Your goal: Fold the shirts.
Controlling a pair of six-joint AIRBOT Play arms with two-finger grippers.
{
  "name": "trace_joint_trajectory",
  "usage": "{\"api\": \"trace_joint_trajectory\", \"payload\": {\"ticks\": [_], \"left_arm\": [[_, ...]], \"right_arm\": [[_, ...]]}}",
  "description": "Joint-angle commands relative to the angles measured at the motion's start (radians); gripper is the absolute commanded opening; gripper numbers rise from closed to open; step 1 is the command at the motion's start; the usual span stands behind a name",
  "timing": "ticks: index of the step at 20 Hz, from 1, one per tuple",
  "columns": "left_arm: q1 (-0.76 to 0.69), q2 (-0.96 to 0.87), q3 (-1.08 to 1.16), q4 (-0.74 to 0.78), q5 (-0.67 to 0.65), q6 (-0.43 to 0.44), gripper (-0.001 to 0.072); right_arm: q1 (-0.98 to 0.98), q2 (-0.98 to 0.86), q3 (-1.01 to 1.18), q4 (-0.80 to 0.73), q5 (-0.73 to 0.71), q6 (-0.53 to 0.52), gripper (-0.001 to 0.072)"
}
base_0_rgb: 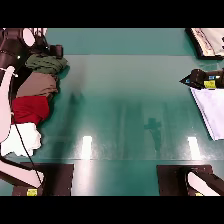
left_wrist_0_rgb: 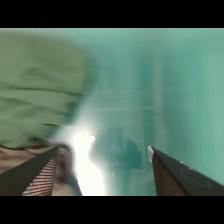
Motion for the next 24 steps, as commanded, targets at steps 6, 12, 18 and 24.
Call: {"api": "trace_joint_trajectory", "payload": {"ticks": [6, 12, 18, 24], "left_arm": [[0.128, -0.239, 0.003, 0.019, 0.168, -0.015, 0.0662], [0.128, -0.263, 0.02, 0.007, 0.227, -0.016, 0.0149], [0.121, -0.253, 0.212, -0.13, 0.09, 0.007, 0.0025], [0.043, 0.102, 0.249, -0.785, 0.026, 0.523, 0.0025]], "right_arm": [[0.001, 0.0, 0.0, 0.001, 0.004, 0.0, 0.0016], [0.001, 0.0, -0.001, 0.001, 0.026, 0.001, 0.0016], [0.001, 0.0, 0.002, 0.001, 0.005, 0.0, 0.0016], [0.0, 0.0, 0.193, 0.0, -0.075, 0.0, 0.0016]]}}
